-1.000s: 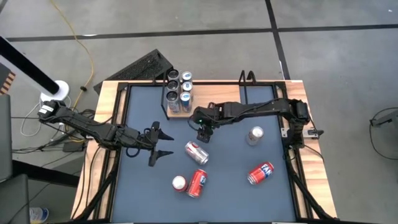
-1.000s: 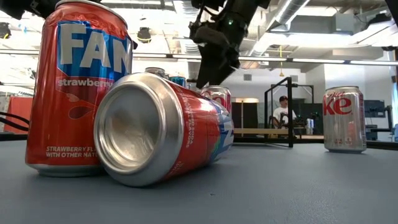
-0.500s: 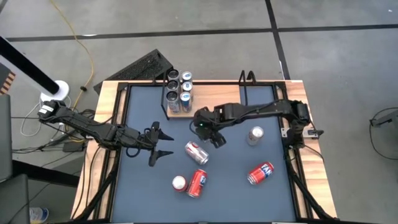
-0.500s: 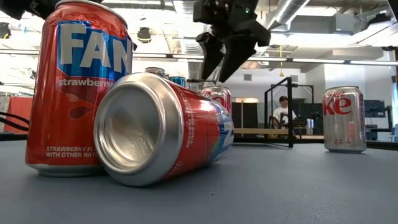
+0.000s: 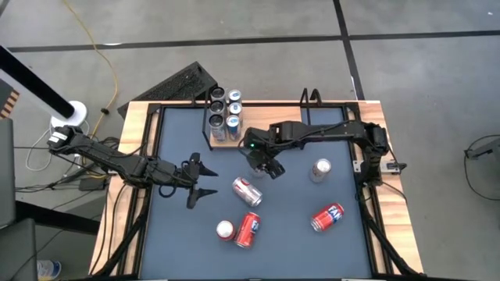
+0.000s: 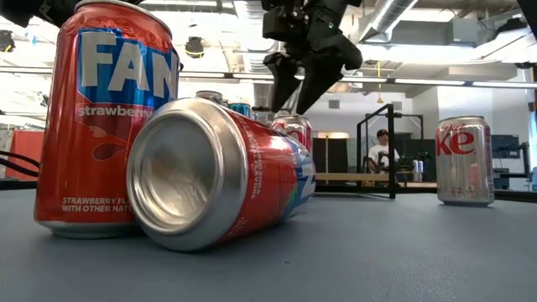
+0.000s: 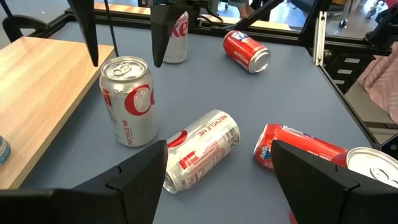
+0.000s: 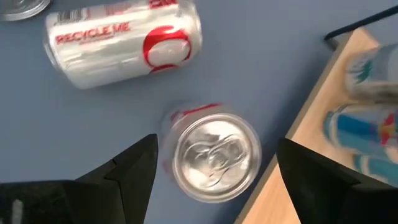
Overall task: Place canned beverage on shelf
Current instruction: Put the middle silver soda can on the shelf
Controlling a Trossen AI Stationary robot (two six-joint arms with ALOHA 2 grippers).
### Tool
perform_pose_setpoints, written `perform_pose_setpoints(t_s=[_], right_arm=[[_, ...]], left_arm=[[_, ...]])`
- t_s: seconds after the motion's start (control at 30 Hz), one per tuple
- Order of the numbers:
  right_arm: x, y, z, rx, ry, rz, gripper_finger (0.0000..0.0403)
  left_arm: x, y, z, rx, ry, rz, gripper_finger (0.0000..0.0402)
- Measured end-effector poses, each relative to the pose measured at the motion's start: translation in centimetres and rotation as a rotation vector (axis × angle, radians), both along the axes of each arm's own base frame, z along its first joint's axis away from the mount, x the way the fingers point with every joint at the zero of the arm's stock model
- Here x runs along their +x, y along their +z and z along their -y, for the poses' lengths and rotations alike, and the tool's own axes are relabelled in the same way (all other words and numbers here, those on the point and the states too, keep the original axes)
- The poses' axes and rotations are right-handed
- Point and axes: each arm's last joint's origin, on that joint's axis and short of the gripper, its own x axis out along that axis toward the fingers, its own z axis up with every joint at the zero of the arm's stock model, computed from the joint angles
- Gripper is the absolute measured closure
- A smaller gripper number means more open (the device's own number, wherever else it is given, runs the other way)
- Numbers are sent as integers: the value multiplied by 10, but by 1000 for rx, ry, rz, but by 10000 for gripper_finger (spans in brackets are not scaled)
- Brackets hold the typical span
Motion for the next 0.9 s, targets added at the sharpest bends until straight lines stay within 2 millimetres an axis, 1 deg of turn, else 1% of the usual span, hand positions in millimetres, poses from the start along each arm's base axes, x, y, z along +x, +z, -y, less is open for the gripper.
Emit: perform_pose_setpoints(t_s=[0.17, 0.27, 0.43, 0.57, 0.67, 0.77, 0.9], right_arm=[[-2, -1, 2, -8, 17, -21, 94], [-4, -2, 1, 19, 27, -41, 94], [-2, -1, 1, 26, 43, -19, 94], [5, -18, 2, 31, 59, -62, 94], [8, -30, 2, -11, 45, -112, 94], [10, -31, 0, -44, 39, -116, 94], [10, -29, 1, -44, 37, -101, 98]], left_arm=[[0, 0, 0, 2, 10, 1, 127], [0, -1, -1, 8, 21, -6, 127], [0, -1, -1, 15, 41, -10, 127], [0, -1, -1, 11, 42, -11, 127], [0, -2, -1, 8, 44, -14, 127], [-1, -2, -1, 8, 45, -14, 127], [-1, -2, -2, 13, 48, -15, 127]])
